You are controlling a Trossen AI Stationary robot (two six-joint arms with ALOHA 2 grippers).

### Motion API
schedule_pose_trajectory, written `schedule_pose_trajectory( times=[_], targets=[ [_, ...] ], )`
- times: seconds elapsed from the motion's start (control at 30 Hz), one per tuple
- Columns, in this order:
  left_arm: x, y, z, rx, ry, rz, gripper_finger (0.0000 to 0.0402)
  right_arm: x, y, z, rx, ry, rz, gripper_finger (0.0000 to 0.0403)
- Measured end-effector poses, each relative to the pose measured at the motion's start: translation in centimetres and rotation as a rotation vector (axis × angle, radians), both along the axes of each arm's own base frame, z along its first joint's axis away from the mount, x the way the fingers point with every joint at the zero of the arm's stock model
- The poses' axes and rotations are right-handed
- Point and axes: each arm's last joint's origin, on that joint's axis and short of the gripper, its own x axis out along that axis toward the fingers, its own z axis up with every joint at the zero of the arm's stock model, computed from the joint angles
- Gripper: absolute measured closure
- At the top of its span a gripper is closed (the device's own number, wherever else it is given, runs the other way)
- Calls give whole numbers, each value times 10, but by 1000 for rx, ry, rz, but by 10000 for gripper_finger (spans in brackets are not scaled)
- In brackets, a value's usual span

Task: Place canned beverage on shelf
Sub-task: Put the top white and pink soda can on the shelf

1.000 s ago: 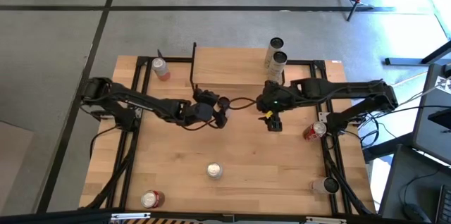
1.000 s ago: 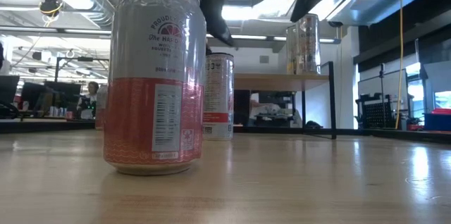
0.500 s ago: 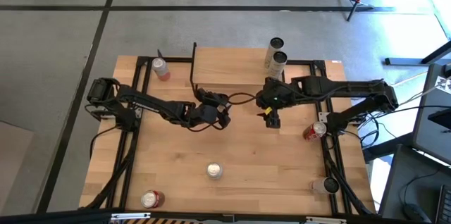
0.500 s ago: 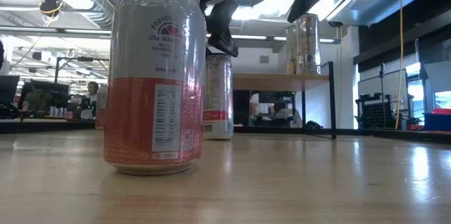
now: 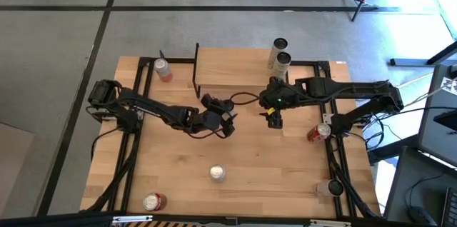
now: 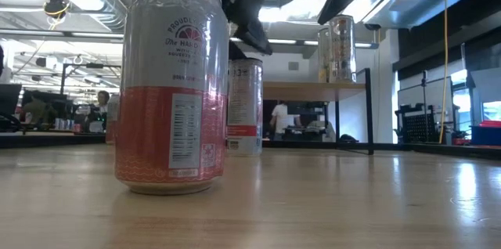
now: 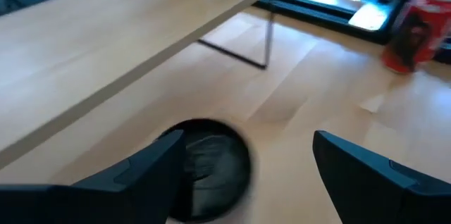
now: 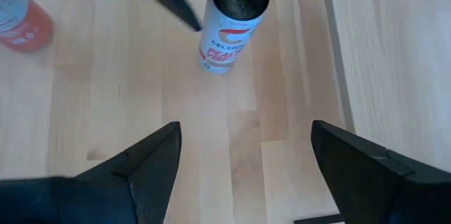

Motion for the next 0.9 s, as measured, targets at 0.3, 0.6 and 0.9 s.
schedule_pose_trajectory(
  times=[0.3, 0.6, 0.9],
  targets=[
    [2, 0, 9, 54, -4, 62, 94, -1, 0, 0, -2, 9, 4, 96],
    [-3, 9, 0, -41, 32, 104, 94, -1, 0, -1, -2, 15, 6, 96],
    [-5, 11, -3, -40, 68, 122, 94, 0, 0, 0, -1, 0, 7, 96]
  ],
)
